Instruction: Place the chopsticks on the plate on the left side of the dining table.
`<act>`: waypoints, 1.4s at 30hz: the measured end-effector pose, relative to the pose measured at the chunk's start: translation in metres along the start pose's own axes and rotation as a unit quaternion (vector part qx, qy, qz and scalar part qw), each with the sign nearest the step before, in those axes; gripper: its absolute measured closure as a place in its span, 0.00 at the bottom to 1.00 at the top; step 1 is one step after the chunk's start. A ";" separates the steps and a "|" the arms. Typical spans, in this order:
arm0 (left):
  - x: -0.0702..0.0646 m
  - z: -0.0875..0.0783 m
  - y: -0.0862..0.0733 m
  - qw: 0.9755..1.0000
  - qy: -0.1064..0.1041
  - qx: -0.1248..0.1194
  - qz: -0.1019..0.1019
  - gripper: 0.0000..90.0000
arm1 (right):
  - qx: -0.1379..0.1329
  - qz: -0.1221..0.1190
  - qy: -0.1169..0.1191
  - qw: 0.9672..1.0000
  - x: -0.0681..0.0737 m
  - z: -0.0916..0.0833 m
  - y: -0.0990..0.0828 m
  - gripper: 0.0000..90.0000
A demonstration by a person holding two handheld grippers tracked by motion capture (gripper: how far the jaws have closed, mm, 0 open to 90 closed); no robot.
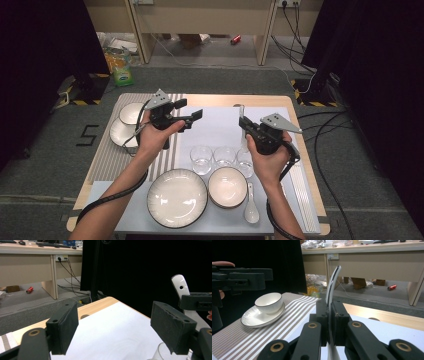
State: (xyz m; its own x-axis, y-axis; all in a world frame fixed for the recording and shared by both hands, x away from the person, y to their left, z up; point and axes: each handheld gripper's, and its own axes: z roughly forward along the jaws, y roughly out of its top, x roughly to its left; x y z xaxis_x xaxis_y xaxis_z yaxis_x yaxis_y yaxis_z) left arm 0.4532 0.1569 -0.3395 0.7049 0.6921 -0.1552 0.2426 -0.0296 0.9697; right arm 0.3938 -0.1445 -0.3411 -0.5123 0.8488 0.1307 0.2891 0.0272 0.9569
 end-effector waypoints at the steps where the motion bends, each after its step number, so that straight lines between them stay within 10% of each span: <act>1: 0.000 0.000 0.000 1.000 -0.001 0.001 0.000 0.24 | 0.001 0.002 0.000 1.000 0.000 0.000 0.000 0.95; 42: -0.006 0.010 0.003 1.000 -0.006 0.002 0.003 0.25 | 0.004 -0.002 0.001 1.000 0.000 0.006 0.000 0.95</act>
State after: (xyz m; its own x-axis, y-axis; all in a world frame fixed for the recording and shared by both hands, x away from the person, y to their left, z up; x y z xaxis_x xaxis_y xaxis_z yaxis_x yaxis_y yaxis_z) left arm 0.4560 0.1454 -0.3377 0.7146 0.6828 -0.1519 0.2405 -0.0359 0.9700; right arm 0.3990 -0.1411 -0.3424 -0.5161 0.8471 0.1267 0.2923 0.0352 0.9557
